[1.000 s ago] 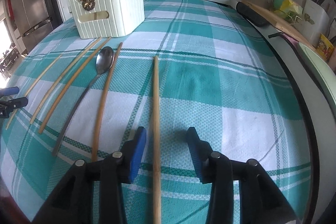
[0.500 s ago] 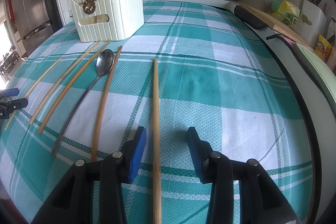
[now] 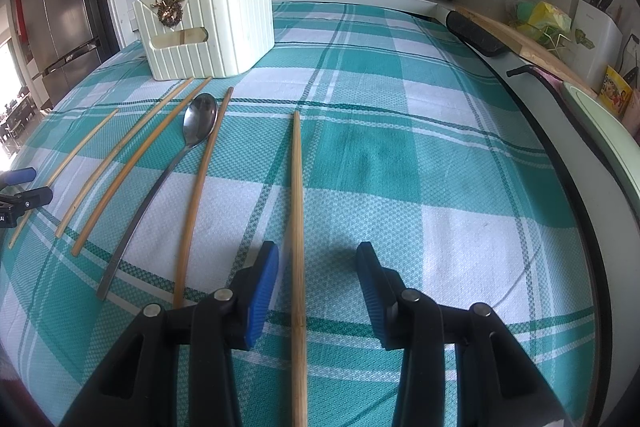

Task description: Organize utensils

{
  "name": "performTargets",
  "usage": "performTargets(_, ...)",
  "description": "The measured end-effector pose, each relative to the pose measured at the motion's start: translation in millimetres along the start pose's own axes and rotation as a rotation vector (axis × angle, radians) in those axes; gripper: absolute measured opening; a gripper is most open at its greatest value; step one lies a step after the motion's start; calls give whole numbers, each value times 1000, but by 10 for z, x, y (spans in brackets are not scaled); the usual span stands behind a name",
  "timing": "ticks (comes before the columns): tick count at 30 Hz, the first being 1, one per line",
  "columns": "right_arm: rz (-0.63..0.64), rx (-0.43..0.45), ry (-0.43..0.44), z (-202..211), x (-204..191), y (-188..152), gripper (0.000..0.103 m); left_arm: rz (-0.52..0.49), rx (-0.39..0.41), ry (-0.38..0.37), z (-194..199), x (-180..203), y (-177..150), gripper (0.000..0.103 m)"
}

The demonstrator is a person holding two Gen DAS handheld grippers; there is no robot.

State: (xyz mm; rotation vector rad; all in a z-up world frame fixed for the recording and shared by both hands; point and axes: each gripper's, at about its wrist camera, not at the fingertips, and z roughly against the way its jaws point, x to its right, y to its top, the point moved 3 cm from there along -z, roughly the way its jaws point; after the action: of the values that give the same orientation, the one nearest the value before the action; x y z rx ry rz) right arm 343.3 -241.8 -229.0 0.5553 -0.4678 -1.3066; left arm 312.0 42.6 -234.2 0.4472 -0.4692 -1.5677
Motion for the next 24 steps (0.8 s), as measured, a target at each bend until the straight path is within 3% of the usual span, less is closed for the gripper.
performTargets(8, 0, -12, 16, 21, 11, -5, 42, -40, -95, -20, 40, -9, 60, 102)
performTargets(14, 53, -183, 65, -43, 23, 144, 42, -132, -161, -50, -66, 56, 246, 101)
performTargets(17, 85, -253, 80, -134, 25, 255, 42, -188, -185, -31, -177, 132, 370, 96)
performTargets(19, 109, -277, 82, -210, 0, 339, 42, -197, -197, -64, -243, 184, 477, 94)
performTargets(23, 141, -280, 70, -397, -74, 574, 42, -184, -218, -86, -375, 245, 673, 83)
performTargets(24, 144, -279, 72, -433, -92, 618, 40, -183, -218, -85, -391, 254, 717, 75)
